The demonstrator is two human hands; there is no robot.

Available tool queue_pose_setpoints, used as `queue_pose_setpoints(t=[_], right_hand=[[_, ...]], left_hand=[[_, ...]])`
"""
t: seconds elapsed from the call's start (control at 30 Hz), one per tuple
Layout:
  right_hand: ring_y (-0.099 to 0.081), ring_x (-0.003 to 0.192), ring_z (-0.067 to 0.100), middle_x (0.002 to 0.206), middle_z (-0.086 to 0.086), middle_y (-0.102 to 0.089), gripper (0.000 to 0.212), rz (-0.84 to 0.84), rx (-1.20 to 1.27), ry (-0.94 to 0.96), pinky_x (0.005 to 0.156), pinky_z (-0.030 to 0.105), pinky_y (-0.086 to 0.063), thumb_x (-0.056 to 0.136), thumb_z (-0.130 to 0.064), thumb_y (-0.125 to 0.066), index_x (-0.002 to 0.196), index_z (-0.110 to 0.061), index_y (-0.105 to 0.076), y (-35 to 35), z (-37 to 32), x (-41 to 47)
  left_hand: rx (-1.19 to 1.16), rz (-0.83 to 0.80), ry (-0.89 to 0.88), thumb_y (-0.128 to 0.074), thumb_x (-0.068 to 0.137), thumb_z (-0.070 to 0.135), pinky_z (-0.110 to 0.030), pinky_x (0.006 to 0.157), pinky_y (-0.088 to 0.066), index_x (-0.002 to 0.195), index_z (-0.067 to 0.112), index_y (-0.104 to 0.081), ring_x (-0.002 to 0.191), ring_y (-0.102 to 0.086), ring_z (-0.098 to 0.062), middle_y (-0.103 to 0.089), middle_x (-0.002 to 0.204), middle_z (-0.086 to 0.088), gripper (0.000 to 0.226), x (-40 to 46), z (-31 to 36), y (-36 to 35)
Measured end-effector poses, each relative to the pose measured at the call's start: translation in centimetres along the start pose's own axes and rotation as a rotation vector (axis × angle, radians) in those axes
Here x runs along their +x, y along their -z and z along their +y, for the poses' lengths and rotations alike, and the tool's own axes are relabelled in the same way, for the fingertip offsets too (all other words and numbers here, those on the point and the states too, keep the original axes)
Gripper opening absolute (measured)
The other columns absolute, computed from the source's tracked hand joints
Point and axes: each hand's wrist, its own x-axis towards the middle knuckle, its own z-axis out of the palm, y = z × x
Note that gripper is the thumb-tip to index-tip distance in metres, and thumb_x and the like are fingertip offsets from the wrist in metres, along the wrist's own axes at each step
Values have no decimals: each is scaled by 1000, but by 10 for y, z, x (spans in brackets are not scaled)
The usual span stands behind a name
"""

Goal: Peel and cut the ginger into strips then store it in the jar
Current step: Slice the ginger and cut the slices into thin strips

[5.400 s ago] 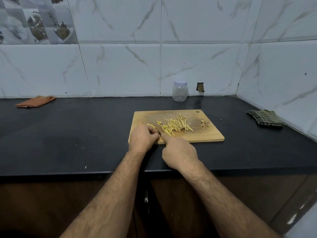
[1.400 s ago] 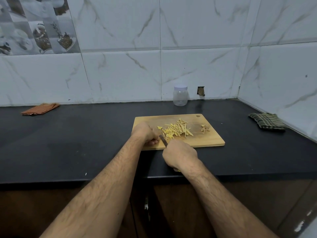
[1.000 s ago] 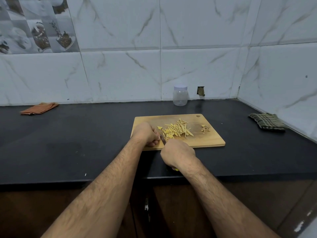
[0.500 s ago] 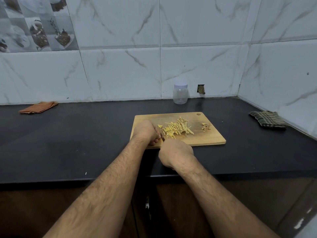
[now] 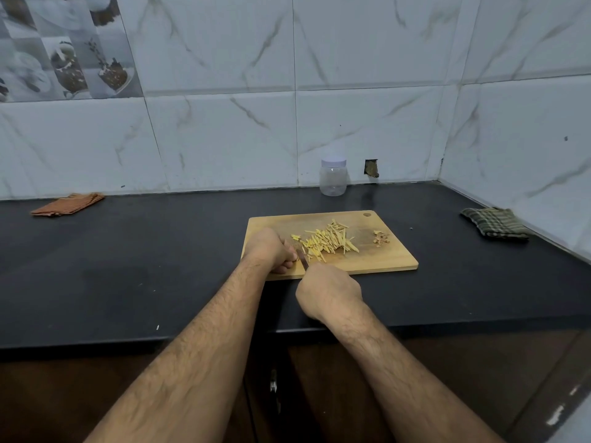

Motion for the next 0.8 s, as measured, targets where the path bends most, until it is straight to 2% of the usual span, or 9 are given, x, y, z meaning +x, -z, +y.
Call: queue_pose_setpoints(t=[0.13,0.37,0.6,0.7,0.8], right_hand=[[-49,86,23,116,6,-64,27,-15,5,14,73,32,-41,98,-19,-48,121,-11,-60,-1,-1,2],[-51,87,23,116,7,-65,26,-27,1,26,75,32,-42,98,-19,-47,119,-11,-60,0,2,6],[-58,84,24,93,5,-59,24,-76,-41,7,70,33,-45,96,-17,-49,114,-10,-63,1,-4,12],[-60,83,23,92,5,-61,23,-96,-66,7,69,32,-47,95,-16,-50,113,-10,-63,3,-6,12],[-59,81,24,92,6,-61,23,-111,-104,7,69,32,-46,95,-14,-49,112,-9,-63,3,-1,6]], left_hand=[[12,8,2,-70,91,15,-14,49,-51,77,13,-71,48,-56,-8,-65,64,0,15,0,0,0],[3,3,12,-70,92,16,-22,69,-57,83,11,-74,54,-58,-10,-67,68,-1,11,2,2,-1],[7,11,7,-71,91,14,-34,85,-60,71,13,-70,64,-63,-16,-69,70,-4,20,5,0,-3],[18,22,0,-70,91,15,-34,85,-60,72,13,-71,65,-63,-16,-69,72,-4,19,6,-1,-3],[22,34,-7,-70,91,15,-28,78,-59,73,14,-71,56,-60,-12,-69,69,-2,19,6,-2,-3]])
